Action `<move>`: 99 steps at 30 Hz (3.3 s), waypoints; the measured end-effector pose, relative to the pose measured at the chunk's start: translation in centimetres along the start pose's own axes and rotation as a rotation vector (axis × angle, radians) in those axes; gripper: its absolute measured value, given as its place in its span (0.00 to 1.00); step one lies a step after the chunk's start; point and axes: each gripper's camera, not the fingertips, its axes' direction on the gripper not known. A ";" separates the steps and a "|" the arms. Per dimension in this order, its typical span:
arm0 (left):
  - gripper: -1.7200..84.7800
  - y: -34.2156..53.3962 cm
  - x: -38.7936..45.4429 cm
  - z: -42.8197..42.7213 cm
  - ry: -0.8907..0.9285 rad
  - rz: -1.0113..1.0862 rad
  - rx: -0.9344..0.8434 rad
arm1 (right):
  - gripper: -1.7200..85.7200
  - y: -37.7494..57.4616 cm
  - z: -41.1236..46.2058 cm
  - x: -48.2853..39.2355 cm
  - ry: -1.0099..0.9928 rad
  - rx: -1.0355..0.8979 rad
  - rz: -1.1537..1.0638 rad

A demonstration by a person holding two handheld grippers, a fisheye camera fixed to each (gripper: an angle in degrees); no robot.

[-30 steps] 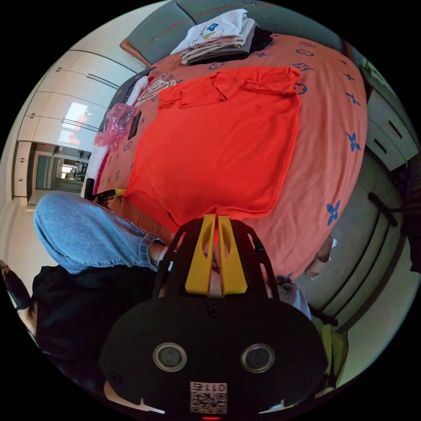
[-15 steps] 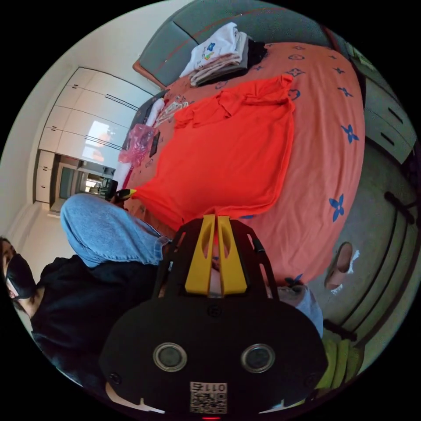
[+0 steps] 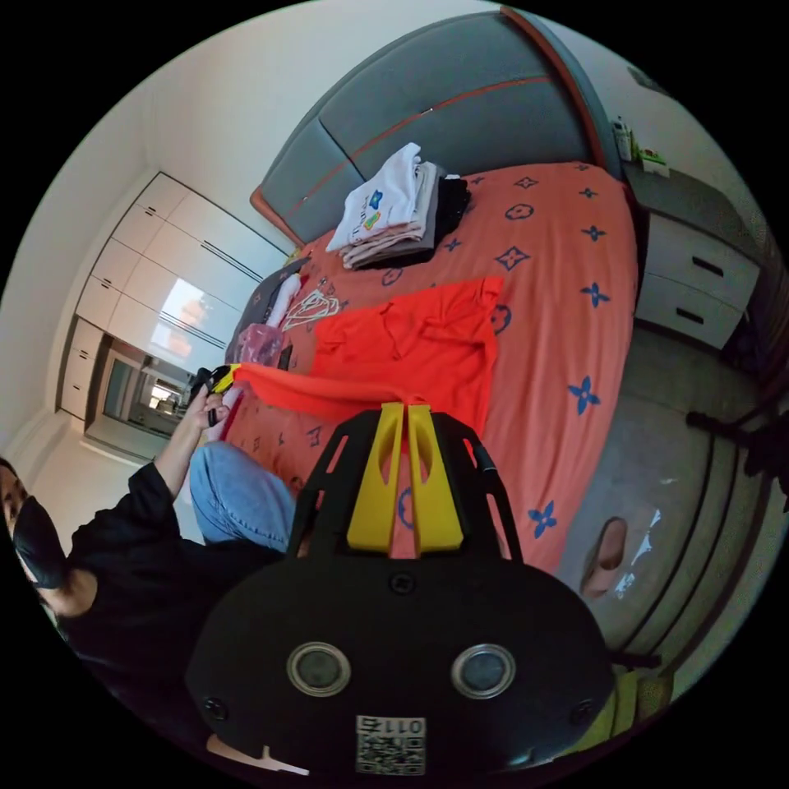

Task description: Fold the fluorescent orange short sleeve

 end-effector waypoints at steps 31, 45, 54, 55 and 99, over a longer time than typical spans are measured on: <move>0.02 -14.6 16.7 30.6 -0.507 0.592 -0.677 | 0.03 -22.2 27.1 -8.6 0.412 -0.440 -0.445; 0.02 -15.5 19.0 27.3 -0.369 0.579 -0.401 | 0.03 -24.7 26.9 -8.1 0.523 -0.261 -0.369; 0.02 -16.6 18.6 30.0 -0.600 0.488 -0.306 | 0.03 -28.6 28.2 -5.2 0.609 -0.151 -0.222; 0.02 -16.9 18.6 28.5 -0.577 0.444 -0.190 | 0.03 -29.0 27.2 -4.7 0.626 -0.072 -0.176; 0.14 10.8 3.8 10.7 0.159 0.101 0.326 | 0.03 -16.3 34.9 -17.5 0.250 0.395 -0.074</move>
